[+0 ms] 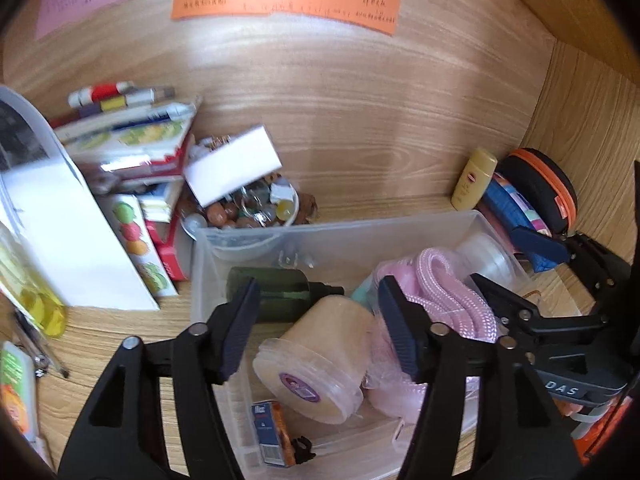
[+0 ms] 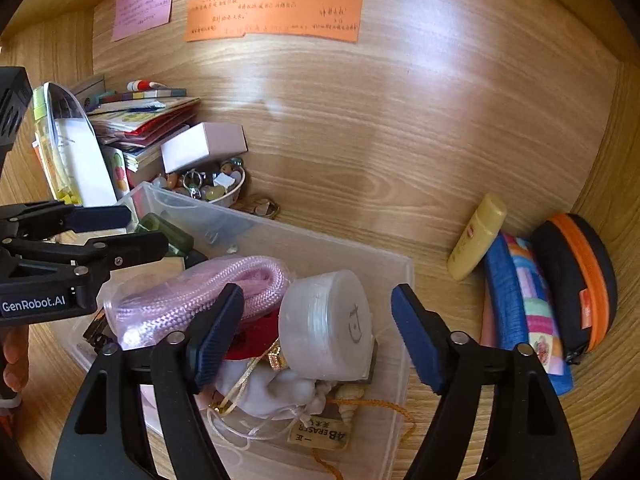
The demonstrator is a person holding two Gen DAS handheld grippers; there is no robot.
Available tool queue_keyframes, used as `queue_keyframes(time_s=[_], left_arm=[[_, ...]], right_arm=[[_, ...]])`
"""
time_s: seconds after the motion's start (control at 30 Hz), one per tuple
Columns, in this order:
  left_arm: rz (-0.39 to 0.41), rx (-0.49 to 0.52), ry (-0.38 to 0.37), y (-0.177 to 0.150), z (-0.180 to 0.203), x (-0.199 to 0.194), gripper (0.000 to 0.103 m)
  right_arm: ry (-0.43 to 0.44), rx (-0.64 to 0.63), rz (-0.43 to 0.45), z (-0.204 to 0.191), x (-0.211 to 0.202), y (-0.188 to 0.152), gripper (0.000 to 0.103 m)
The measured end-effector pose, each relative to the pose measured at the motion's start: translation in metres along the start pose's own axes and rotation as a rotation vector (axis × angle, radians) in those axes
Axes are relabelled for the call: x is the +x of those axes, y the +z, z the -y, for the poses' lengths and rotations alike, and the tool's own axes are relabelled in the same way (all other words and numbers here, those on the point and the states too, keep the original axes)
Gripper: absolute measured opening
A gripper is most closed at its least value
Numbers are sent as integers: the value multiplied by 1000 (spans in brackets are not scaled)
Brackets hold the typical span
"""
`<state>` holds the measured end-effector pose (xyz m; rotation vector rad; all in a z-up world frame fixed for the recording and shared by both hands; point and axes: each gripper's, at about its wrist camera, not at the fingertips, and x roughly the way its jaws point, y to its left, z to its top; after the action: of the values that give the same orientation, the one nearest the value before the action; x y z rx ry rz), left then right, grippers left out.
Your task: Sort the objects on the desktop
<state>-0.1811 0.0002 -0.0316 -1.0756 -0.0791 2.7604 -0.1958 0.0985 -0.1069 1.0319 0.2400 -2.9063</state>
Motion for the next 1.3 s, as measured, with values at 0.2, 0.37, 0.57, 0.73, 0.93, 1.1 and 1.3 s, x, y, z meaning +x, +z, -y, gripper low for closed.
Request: queue_keyframes(time_s=[0.2, 0.37, 0.57, 0.73, 0.93, 1.1, 1.3], left_arm=[[35, 7, 37, -1, 2, -15, 78], [55, -18, 37, -5, -2, -35, 90], [120, -15, 76, -15, 1, -65, 93], [145, -11, 74, -28, 7, -86, 94], [119, -14, 86, -45, 13, -97, 97], [132, -19, 85, -60, 18, -107, 97], [166, -15, 95, -67, 24, -116, 97]], right_arm=[[12, 38, 22, 10, -17, 7, 78], [-10, 18, 53, 8, -42, 4, 81], [-9, 14, 92, 1, -72, -6, 85], [28, 12, 116, -7, -96, -14, 85], [55, 18, 140, -17, -123, -24, 85], [67, 13, 178, -23, -149, -32, 93], [60, -5, 213, -29, -167, -36, 95]])
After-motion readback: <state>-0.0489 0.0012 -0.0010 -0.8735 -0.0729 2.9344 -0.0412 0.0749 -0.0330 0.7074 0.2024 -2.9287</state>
